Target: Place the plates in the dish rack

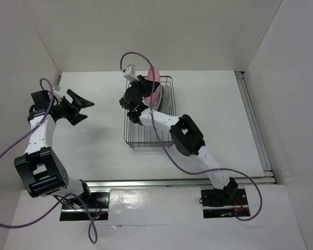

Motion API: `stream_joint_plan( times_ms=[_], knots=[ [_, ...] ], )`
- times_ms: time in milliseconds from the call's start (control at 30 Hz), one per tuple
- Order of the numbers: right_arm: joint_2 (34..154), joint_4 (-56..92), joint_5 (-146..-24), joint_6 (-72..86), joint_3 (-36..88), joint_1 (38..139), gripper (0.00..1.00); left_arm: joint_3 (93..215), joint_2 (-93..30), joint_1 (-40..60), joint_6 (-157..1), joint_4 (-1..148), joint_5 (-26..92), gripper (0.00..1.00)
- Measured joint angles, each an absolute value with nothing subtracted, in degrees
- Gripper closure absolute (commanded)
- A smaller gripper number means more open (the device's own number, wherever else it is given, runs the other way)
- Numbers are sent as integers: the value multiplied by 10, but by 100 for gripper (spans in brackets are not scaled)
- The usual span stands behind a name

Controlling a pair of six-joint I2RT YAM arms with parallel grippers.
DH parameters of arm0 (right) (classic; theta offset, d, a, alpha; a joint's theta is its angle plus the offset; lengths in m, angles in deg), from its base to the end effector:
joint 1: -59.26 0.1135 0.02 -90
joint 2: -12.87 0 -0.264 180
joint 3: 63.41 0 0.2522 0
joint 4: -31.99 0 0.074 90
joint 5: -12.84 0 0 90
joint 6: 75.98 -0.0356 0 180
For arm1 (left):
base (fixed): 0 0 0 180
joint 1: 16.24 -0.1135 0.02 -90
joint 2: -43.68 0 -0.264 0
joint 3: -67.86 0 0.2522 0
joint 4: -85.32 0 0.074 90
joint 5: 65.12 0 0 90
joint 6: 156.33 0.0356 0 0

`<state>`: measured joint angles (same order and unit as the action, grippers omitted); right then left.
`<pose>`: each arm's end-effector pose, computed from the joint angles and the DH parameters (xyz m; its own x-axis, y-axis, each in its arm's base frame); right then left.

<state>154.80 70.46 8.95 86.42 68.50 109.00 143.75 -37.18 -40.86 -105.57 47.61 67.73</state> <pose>0.3783 0.3917 0.2688 -0.3979 -0.5699 -0.7189 0.4492 0.5622 -0.6944 0.2855 0.1042 0.2844 -0.5716 -0.7721 -0.2777 -0.2744 0.4989 -0.8221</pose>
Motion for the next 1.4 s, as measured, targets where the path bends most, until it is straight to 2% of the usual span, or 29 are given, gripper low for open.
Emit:
stream_joint_plan(
  times_ms=[233, 600, 700, 733, 767, 1067, 1200, 1233, 1400],
  knots=[
    [1551, 716, 90, 880, 685, 1097, 75, 1437, -372, -409, -1056, 476, 678, 1],
    [1572, 722, 89, 896, 685, 1104, 73, 1437, -378, -409, -1056, 476, 680, 1],
    [1572, 723, 89, 899, 683, 1104, 66, 1437, -378, -409, -1056, 476, 682, 1],
    [1572, 724, 90, 901, 683, 1104, 58, 1437, -378, -409, -1056, 476, 683, 1],
    [1572, 725, 89, 902, 683, 1105, 56, 1437, -378, -409, -1056, 476, 683, 1],
    [1572, 763, 89, 925, 668, 1109, 53, 1437, -378, -409, -1056, 476, 683, 1],
    [1572, 776, 90, 939, 663, 1109, 35, 1437, -378, -409, -1056, 476, 683, 1],
    [1572, 782, 90, 944, 662, 1109, 28, 1437, -378, -409, -1056, 476, 683, 1],
    [1577, 834, 90, 993, 661, 1111, 21, 1437, -378, -409, -1056, 476, 683, 1]
  ],
)
